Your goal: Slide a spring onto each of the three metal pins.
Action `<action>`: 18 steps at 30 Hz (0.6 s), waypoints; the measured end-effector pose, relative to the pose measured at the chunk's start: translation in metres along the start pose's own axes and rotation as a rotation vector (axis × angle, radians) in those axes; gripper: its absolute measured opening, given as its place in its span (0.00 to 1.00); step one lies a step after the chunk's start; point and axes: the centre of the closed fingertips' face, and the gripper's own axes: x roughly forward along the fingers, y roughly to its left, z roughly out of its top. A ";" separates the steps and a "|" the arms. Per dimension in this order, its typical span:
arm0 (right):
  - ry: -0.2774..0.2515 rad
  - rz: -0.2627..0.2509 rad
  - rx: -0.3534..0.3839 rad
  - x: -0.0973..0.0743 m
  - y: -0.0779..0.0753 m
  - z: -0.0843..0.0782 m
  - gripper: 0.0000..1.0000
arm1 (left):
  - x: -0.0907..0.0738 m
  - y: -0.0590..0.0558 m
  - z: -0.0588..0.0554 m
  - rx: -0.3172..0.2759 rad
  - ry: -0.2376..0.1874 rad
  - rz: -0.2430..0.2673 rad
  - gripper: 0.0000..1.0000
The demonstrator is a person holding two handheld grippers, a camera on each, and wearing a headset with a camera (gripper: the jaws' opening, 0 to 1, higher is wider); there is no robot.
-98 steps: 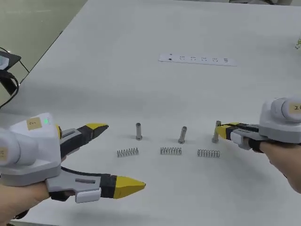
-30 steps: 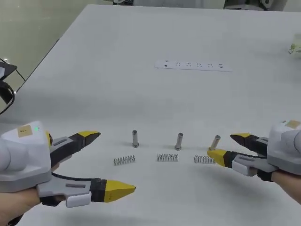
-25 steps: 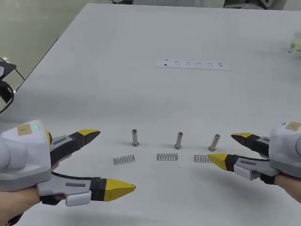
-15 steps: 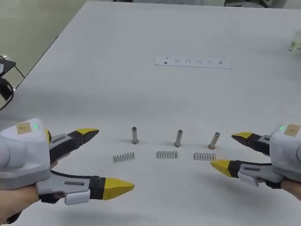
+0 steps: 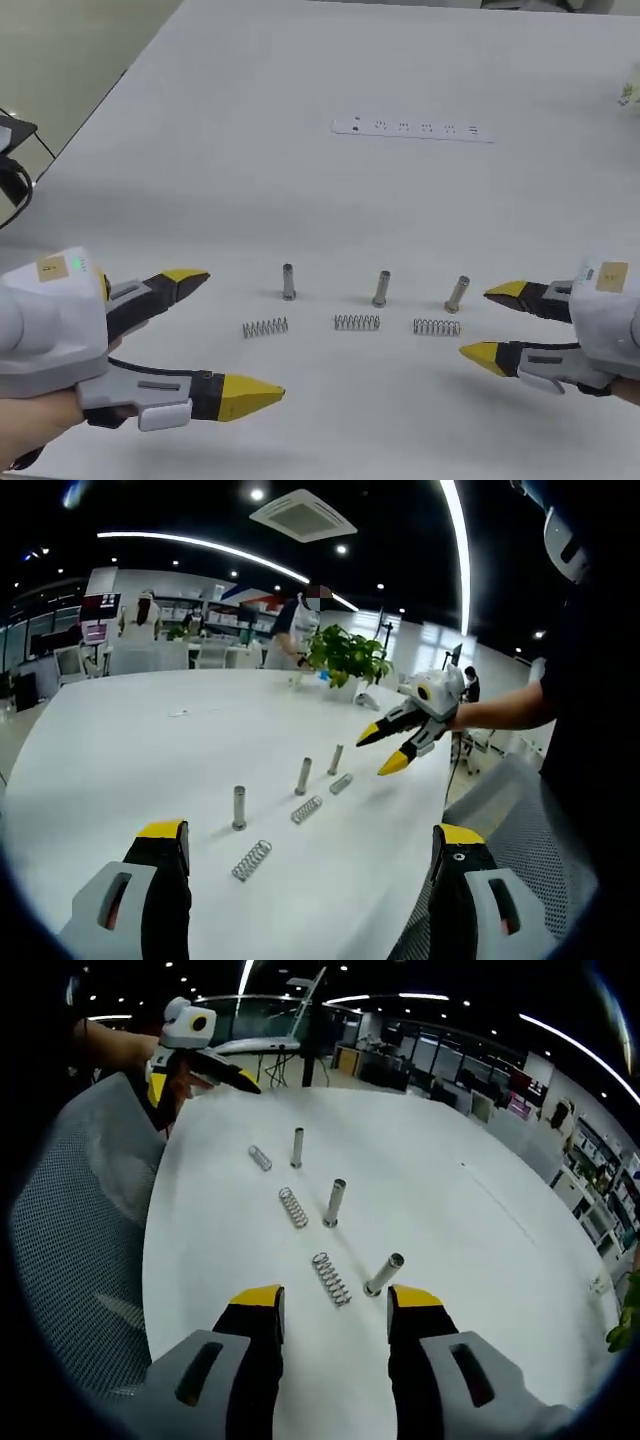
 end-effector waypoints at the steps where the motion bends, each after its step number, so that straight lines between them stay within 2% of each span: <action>1: 0.001 0.007 -0.007 0.000 0.001 0.000 0.41 | 0.000 0.000 0.000 0.001 0.000 0.001 0.98; 4: 0.022 0.026 -0.049 0.003 0.002 0.000 0.37 | -0.001 0.000 -0.001 0.000 0.000 0.003 0.98; 7: 0.035 0.043 -0.068 0.007 0.004 0.001 0.29 | -0.001 0.000 -0.002 0.000 0.000 0.003 0.98; 12: 0.071 0.083 -0.120 0.017 0.008 -0.002 0.29 | -0.002 0.001 -0.002 0.001 -0.002 0.006 0.98; 18: 0.109 0.125 -0.127 0.032 0.010 -0.005 0.28 | 0.001 -0.002 -0.001 0.003 -0.002 0.001 0.98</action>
